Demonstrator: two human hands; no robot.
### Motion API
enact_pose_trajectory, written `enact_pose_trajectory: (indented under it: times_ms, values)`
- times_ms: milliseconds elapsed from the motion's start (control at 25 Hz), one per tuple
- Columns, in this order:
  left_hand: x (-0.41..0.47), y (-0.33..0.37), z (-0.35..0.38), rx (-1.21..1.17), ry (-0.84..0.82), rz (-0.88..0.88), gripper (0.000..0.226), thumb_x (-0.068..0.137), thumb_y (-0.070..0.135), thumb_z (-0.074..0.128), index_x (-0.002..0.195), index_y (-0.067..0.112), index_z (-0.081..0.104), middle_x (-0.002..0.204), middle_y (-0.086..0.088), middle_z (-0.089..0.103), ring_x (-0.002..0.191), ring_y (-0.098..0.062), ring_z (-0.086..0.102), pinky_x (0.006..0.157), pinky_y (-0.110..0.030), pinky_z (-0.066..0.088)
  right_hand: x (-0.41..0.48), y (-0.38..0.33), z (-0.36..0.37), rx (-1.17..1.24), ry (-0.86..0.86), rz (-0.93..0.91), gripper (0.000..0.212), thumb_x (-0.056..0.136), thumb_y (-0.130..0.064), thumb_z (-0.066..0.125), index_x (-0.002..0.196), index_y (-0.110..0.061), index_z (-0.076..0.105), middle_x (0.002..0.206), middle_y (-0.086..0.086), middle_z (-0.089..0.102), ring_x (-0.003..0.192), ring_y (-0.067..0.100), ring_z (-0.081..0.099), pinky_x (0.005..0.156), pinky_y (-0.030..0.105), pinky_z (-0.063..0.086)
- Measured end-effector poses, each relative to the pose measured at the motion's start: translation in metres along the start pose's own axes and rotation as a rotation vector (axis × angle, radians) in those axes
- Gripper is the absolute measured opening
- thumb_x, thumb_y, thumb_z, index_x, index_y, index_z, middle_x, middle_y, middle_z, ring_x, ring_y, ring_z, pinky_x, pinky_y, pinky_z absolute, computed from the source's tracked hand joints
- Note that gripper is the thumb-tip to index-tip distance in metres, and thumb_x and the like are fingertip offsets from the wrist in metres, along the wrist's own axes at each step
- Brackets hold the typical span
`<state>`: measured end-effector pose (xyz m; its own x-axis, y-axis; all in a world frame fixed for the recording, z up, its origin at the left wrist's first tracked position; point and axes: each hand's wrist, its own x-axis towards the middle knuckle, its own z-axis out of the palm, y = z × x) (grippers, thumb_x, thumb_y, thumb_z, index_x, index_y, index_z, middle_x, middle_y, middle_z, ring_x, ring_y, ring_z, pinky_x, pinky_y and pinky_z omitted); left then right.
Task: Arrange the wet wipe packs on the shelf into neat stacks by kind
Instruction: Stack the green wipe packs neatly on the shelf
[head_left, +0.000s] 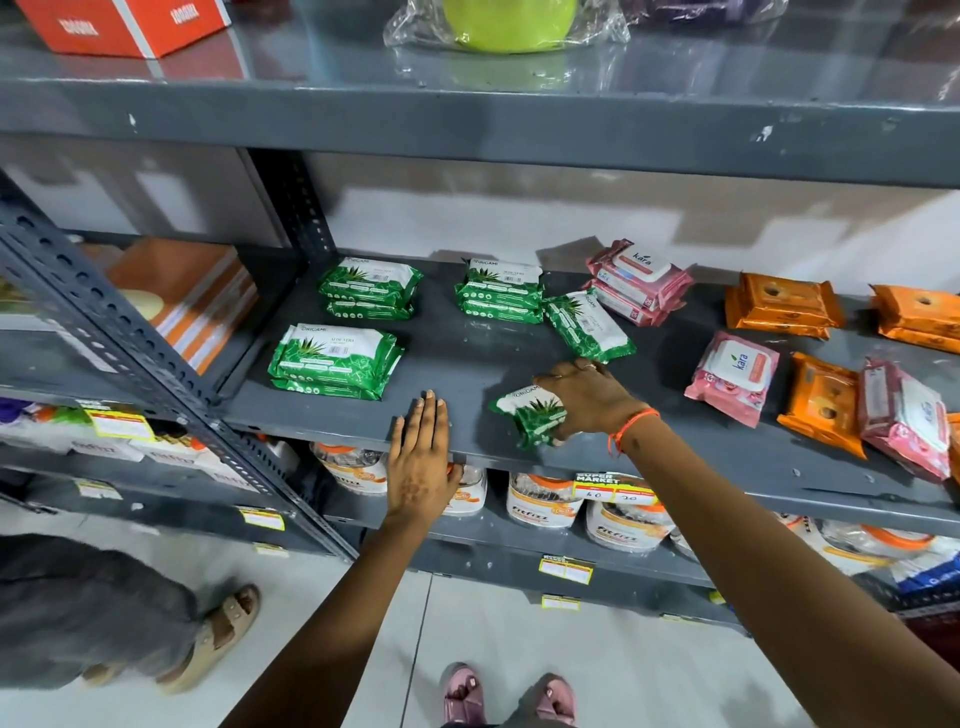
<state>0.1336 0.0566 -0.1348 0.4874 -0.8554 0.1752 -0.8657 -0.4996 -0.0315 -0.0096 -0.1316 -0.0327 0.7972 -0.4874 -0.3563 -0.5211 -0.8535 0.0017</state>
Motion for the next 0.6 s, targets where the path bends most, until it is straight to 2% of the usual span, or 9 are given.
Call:
enact_pose_trajectory:
  times_ms: [80, 200, 320, 440, 520, 600]
  values:
    - [0.0, -0.002, 0.0, -0.005, 0.004, 0.008, 0.091, 0.073, 0.043, 0.066, 0.143, 0.004, 0.023, 0.152, -0.013, 0.029, 0.14, -0.026, 0.027, 0.115, -0.044, 0.027, 0.001, -0.008, 0.008, 0.061, 0.079, 0.011, 0.091, 0.075, -0.056, 0.066, 0.15, -0.027, 0.022, 0.143, 0.008, 0.042, 0.135, 0.03, 0.034, 0.118, 0.049, 0.021]
    - [0.001, -0.009, 0.001, -0.012, 0.016, 0.021, 0.092, 0.073, 0.043, 0.067, 0.143, 0.005, 0.022, 0.152, -0.012, 0.028, 0.14, -0.025, 0.027, 0.114, -0.04, 0.014, 0.0, -0.023, 0.033, 0.056, 0.189, -0.022, 0.079, 0.088, -0.061, 0.041, 0.151, -0.034, 0.003, 0.155, 0.009, 0.026, 0.142, 0.032, 0.024, 0.12, 0.052, 0.015]
    - [0.003, -0.013, 0.001, -0.021, 0.026, 0.002, 0.094, 0.073, 0.045, 0.066, 0.144, 0.004, 0.02, 0.153, -0.012, 0.025, 0.142, -0.026, 0.024, 0.113, -0.039, 0.01, 0.007, -0.038, 0.039, 0.099, 0.248, -0.008, 0.066, 0.093, -0.058, 0.031, 0.15, -0.038, 0.005, 0.161, 0.002, 0.015, 0.146, 0.031, 0.017, 0.116, 0.062, 0.012]
    - [0.002, -0.011, 0.002, -0.001, 0.002, -0.018, 0.092, 0.072, 0.044, 0.067, 0.143, 0.003, 0.024, 0.153, -0.013, 0.027, 0.141, -0.026, 0.025, 0.117, -0.044, 0.019, 0.021, -0.051, 0.032, 0.1, 0.236, -0.057, 0.062, 0.094, -0.057, 0.029, 0.15, -0.039, 0.008, 0.161, -0.001, 0.013, 0.147, 0.029, 0.015, 0.113, 0.067, 0.012]
    - [0.002, -0.008, 0.003, 0.019, -0.025, -0.052, 0.089, 0.071, 0.042, 0.069, 0.14, 0.002, 0.03, 0.151, -0.015, 0.031, 0.14, -0.026, 0.029, 0.113, -0.045, 0.025, 0.03, -0.059, 0.029, 0.088, 0.223, -0.085, 0.062, 0.095, -0.057, 0.026, 0.15, -0.038, 0.006, 0.163, -0.002, 0.006, 0.149, 0.028, 0.008, 0.112, 0.069, 0.007]
    - [0.003, -0.006, 0.004, 0.015, -0.024, -0.082, 0.078, 0.074, 0.032, 0.069, 0.137, 0.002, 0.035, 0.148, -0.015, 0.036, 0.138, -0.026, 0.033, 0.113, -0.044, 0.026, 0.039, -0.063, 0.026, 0.059, 0.219, -0.105, 0.063, 0.095, -0.057, 0.024, 0.15, -0.037, 0.003, 0.163, -0.002, 0.0, 0.151, 0.027, 0.002, 0.113, 0.067, 0.002]
